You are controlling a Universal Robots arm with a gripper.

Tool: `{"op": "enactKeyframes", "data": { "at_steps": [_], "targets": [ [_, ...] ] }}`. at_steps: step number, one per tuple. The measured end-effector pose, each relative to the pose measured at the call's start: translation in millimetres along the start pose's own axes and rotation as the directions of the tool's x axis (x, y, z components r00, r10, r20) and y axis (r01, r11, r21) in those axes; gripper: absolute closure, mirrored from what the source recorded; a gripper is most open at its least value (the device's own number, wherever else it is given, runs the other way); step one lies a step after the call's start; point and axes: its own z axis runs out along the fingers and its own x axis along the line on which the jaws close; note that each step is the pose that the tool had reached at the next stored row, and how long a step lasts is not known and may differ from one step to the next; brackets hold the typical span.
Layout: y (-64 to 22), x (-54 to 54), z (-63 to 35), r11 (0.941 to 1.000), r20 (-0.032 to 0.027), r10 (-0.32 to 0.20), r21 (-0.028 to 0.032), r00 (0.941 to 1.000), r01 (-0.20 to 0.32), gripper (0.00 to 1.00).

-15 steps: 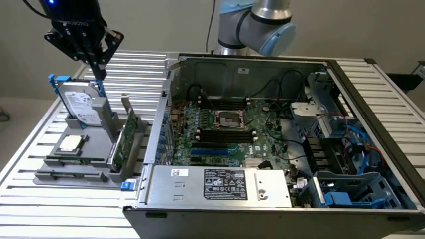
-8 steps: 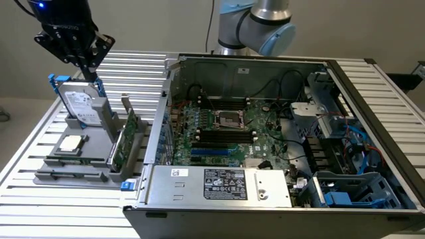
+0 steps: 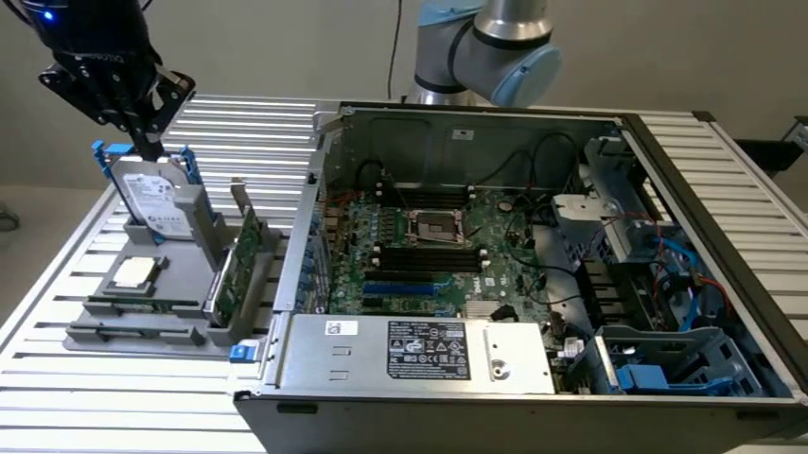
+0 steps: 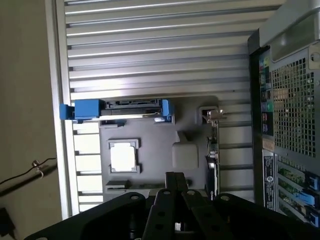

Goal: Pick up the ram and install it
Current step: 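Reach for the ram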

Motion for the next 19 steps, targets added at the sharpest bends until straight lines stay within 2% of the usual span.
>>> {"op": "enactKeyframes", "data": {
  "at_steps": [9, 11, 19],
  "targets": [
    [-4.4, 0.2, 0.6, 0.9967, -0.0027, -0.081, 0.0043, 0.9967, 0.081, 0.89],
    [-9.8, 0.4, 0.4, 0.9965, -0.0020, -0.084, 0.0045, 0.9965, 0.084, 0.89],
    [-40.7, 0.3, -0.6, 0.9962, 0.0019, -0.086, 0.0047, 0.9963, 0.086, 0.89]
  ]
}}
